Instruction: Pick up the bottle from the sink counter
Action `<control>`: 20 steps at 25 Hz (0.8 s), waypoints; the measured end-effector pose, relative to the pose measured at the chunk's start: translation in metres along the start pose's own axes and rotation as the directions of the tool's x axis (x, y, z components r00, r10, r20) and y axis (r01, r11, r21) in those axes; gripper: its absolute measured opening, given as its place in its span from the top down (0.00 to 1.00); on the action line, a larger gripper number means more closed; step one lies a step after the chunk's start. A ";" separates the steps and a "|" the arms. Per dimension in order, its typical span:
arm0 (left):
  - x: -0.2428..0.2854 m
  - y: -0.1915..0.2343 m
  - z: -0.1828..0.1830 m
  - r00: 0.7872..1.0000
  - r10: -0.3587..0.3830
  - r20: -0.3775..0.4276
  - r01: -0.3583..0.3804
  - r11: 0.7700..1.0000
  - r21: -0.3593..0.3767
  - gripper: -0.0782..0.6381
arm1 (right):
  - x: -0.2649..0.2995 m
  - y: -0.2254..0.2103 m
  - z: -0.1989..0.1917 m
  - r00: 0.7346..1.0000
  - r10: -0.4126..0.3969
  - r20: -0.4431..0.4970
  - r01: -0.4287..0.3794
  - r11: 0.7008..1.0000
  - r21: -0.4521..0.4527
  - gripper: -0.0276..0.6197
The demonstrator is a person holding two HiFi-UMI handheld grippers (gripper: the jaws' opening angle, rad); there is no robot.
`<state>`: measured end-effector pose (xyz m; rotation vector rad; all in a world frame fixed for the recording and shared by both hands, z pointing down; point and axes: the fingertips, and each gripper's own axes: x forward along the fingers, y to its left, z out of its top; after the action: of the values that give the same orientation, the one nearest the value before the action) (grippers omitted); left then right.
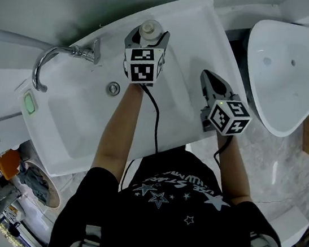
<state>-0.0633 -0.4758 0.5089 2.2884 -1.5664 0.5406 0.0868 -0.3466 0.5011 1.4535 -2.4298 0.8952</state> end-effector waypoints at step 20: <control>-0.158 -0.075 -0.012 0.997 0.001 0.079 -0.001 1.000 0.006 0.42 | -0.103 0.042 -0.019 0.995 0.088 0.052 -0.085 0.995 -0.054 0.95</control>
<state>-0.0472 -0.3147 0.4411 2.3398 -1.6041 0.4609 0.1006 -0.2444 0.4550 1.3823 -2.5534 0.8134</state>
